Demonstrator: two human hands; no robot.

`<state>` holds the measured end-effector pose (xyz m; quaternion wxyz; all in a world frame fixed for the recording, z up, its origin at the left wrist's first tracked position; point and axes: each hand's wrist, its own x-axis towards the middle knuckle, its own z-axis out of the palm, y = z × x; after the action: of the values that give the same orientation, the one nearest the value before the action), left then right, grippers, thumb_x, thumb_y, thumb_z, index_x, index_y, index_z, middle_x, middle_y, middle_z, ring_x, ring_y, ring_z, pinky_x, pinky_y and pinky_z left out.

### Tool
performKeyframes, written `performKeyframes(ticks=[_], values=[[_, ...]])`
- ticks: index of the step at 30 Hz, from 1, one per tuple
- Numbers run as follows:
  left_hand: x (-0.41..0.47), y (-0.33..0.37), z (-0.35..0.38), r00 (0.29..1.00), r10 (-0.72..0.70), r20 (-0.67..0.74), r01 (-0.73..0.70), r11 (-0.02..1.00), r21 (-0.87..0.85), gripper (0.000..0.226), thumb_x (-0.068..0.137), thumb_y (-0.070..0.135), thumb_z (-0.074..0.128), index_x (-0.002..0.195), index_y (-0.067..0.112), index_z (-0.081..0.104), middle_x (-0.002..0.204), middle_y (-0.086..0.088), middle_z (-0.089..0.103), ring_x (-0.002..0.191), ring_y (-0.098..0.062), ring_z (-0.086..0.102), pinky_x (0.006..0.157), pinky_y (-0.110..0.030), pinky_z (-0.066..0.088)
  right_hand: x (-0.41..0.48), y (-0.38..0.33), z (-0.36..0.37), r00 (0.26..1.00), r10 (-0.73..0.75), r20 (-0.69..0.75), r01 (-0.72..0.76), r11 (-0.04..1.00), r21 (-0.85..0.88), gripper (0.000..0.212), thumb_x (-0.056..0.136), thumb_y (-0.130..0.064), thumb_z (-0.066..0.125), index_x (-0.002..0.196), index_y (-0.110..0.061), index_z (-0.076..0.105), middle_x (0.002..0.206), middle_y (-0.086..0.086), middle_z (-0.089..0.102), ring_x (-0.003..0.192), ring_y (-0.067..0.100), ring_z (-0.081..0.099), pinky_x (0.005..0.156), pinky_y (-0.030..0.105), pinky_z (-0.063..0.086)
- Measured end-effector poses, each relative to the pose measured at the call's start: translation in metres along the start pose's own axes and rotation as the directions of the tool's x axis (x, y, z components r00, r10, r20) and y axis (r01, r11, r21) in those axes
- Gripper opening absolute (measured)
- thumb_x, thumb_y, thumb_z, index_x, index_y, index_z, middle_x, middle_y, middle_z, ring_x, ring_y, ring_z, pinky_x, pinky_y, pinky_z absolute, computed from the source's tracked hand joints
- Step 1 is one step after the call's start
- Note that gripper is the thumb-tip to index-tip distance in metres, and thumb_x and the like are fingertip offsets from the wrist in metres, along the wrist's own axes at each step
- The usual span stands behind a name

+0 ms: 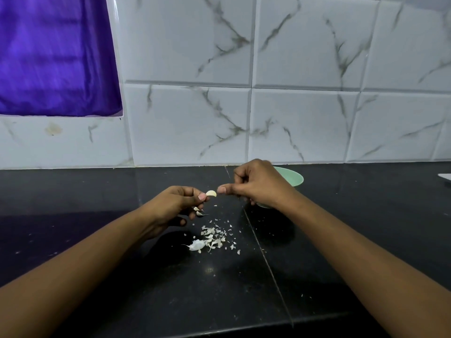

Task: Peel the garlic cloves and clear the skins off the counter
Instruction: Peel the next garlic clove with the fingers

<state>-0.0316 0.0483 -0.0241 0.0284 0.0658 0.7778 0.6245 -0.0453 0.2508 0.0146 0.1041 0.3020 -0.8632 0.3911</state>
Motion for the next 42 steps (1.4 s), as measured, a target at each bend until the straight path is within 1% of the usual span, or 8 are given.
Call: performKeyframes(ticks=[2,4,11,18,21,25,34,42], values=[[0.000,0.000,0.001,1.000,-0.009,-0.001,0.009,1.000,-0.007,0.011,0.091,0.018,0.059,0.082,0.013,0.063,0.065,0.005,0.059,0.044,-0.004,0.047,0.039,-0.014,0.030,0.000,0.007,0.000,0.960,0.077,0.268,-0.107,0.990,0.096,0.010,0.089,-0.010,0.063,0.095,-0.019,0.064,0.079,0.001,0.071,0.068,0.007,0.066,0.062,0.027,0.054],[-0.001,0.000,0.001,1.000,-0.017,0.003,0.018,1.000,-0.018,0.011,0.092,0.018,0.057,0.084,0.013,0.062,0.064,0.005,0.059,0.044,-0.004,0.046,0.039,-0.014,0.029,0.002,0.018,-0.002,0.897,0.104,0.430,-0.163,0.982,0.101,0.037,0.092,0.005,0.051,0.114,-0.025,0.056,0.107,-0.003,0.067,0.093,0.004,0.063,0.070,0.027,0.055],[-0.003,0.004,0.008,0.998,-0.029,0.050,0.034,0.994,-0.102,0.019,0.094,0.018,0.054,0.077,0.018,0.061,0.063,0.009,0.057,0.044,-0.003,0.046,0.040,-0.015,0.030,0.008,0.027,0.034,0.992,0.046,0.116,-0.101,0.847,0.522,0.022,0.085,0.000,0.065,0.098,-0.017,0.068,0.088,-0.008,0.069,0.085,0.003,0.064,0.068,0.022,0.054],[-0.005,0.004,0.014,0.992,-0.014,0.122,0.028,0.992,-0.121,0.017,0.096,0.018,0.051,0.081,0.016,0.059,0.065,0.005,0.058,0.045,-0.005,0.047,0.038,-0.015,0.030,0.009,0.024,0.040,1.000,0.005,0.012,-0.011,0.794,0.608,0.013,0.081,-0.003,0.069,0.085,-0.014,0.066,0.080,0.001,0.070,0.073,0.007,0.065,0.063,0.022,0.053],[-0.004,0.006,0.008,0.997,0.030,0.064,-0.039,0.990,0.138,0.017,0.096,0.019,0.053,0.081,0.015,0.061,0.067,0.003,0.060,0.045,-0.006,0.049,0.039,-0.016,0.033,0.012,0.024,0.029,0.999,0.048,0.000,-0.041,0.854,0.519,0.011,0.085,-0.005,0.067,0.088,-0.015,0.064,0.079,0.000,0.069,0.070,0.008,0.065,0.062,0.023,0.054],[0.002,0.004,-0.015,0.985,0.168,-0.039,-0.109,0.780,0.617,0.012,0.093,0.022,0.059,0.084,0.016,0.065,0.070,0.004,0.065,0.051,-0.010,0.056,0.043,-0.020,0.040,0.014,0.034,0.020,0.986,0.142,0.084,-0.149,0.985,0.082,0.009,0.086,-0.008,0.068,0.094,-0.011,0.070,0.072,-0.004,0.063,0.063,0.005,0.058,0.057,0.019,0.055],[0.003,0.004,-0.017,0.992,0.124,0.030,-0.103,0.639,0.762,0.017,0.092,0.029,0.060,0.079,0.018,0.064,0.068,0.008,0.064,0.055,-0.008,0.059,0.043,-0.010,0.036,0.014,0.036,0.037,0.982,0.147,0.118,-0.105,0.945,-0.309,0.008,0.083,-0.012,0.069,0.087,-0.011,0.075,0.059,-0.020,0.054,0.045,-0.019,0.047,0.051,-0.001,0.034],[0.002,0.004,-0.016,0.993,0.090,0.073,-0.110,0.555,0.824,0.021,0.090,0.036,0.061,0.085,0.016,0.067,0.076,0.000,0.069,0.064,-0.010,0.059,0.063,-0.023,0.044,0.013,0.038,0.044,0.997,0.060,0.038,-0.036,0.890,-0.454,0.006,0.081,-0.019,0.072,0.087,-0.017,0.074,0.088,-0.002,0.073,0.070,0.002,0.056,0.062,0.013,0.037]])
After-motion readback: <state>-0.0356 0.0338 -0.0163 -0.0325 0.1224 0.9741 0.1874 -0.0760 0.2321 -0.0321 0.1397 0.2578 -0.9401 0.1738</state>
